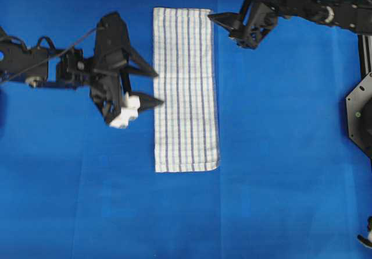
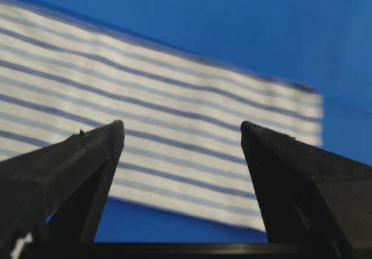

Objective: Fold the blue towel.
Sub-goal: 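Lower the towel, open both grippers and move them to the top, then lower both grippers onto the towel's top corners and pinch them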

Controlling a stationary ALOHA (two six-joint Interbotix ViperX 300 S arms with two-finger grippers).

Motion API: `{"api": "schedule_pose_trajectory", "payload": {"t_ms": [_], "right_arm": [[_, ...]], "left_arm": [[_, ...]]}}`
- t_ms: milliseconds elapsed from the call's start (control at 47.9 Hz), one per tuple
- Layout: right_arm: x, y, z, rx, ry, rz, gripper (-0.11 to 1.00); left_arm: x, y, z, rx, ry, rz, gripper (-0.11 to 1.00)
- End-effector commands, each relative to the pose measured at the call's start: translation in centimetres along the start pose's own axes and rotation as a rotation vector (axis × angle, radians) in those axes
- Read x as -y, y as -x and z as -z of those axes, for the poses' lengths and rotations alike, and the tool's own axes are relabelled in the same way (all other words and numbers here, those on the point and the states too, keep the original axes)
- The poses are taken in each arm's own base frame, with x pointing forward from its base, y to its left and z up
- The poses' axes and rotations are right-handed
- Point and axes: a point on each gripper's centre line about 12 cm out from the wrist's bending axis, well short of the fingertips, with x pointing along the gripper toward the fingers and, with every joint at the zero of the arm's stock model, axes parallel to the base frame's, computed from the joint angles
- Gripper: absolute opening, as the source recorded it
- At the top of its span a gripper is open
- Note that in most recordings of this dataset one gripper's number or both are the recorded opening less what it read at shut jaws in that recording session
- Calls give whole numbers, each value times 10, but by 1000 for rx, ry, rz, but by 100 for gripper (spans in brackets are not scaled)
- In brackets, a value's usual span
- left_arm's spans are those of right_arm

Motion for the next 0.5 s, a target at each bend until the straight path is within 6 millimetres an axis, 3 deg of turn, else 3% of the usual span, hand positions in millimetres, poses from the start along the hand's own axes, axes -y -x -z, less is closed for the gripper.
{"api": "schedule_pose_trajectory", "payload": {"t_ms": [0,209,480], "right_arm": [[2,13,-7,41,-24,5,87],[3,26,5,30,-73,1,87],[3,27,10,22,-86,5,87]], "left_arm": [[-19,7,-18,54,-29,-43,75],[-47,10,-23,65,-68,-109,75],[-55,10,-24,80,-67,-126,75]]}}
